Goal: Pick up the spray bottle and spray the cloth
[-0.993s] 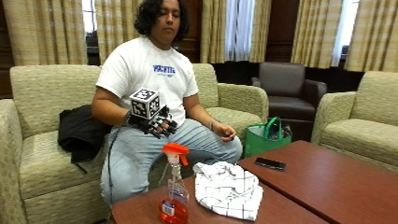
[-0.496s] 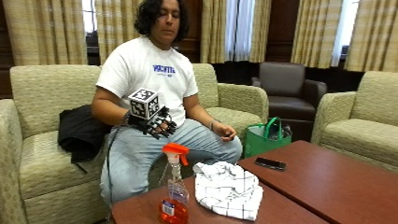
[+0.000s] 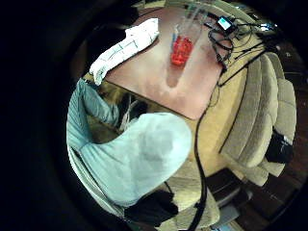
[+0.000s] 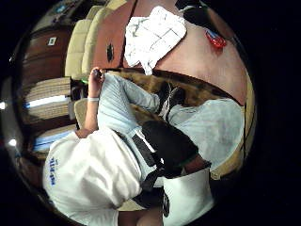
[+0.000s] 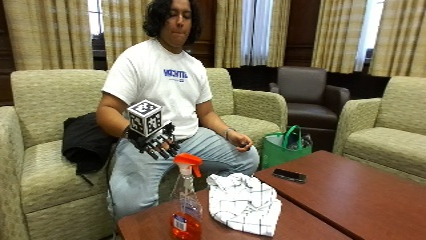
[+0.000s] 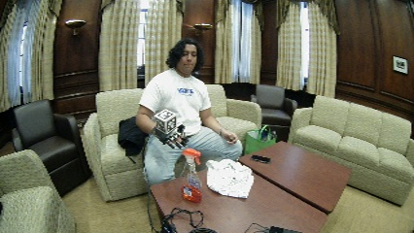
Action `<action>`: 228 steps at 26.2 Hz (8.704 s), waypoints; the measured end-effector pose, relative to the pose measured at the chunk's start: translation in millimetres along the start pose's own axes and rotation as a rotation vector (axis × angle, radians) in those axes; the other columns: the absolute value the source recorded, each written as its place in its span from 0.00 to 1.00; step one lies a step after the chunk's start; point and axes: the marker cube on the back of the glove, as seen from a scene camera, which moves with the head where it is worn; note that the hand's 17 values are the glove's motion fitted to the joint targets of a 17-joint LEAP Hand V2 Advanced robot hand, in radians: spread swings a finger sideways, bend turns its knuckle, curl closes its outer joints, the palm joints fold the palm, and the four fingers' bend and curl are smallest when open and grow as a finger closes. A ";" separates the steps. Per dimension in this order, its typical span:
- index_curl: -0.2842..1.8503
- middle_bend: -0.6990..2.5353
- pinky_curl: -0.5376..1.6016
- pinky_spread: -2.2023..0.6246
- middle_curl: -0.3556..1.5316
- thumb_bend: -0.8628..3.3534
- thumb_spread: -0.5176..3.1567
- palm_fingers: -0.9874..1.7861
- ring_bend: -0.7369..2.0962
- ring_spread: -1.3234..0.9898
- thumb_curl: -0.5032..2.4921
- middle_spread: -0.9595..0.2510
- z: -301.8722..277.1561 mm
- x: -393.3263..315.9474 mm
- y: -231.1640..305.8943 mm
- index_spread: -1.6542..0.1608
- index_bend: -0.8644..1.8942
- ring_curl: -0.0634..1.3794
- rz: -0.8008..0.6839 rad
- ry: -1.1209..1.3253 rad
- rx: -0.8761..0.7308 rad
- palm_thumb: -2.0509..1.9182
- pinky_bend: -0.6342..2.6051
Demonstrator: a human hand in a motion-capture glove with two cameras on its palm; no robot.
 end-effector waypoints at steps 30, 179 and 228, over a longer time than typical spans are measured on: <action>0.27 0.28 0.40 0.83 0.36 0.20 0.42 0.59 0.40 0.52 0.27 0.65 -23.6 129.1 -104.0 0.69 0.36 0.27 0.331 -0.561 0.126 0.68 0.27; 0.41 0.42 0.44 0.68 0.48 0.20 0.26 0.85 0.50 0.49 0.43 0.66 49.7 -129.7 -255.5 0.78 0.44 0.37 0.165 0.171 -1.133 0.74 0.34; 0.42 0.42 0.43 0.68 0.48 0.20 0.28 0.85 0.50 0.50 0.45 0.67 54.2 -349.0 -498.4 0.78 0.42 0.37 -0.323 -0.976 0.293 0.74 0.34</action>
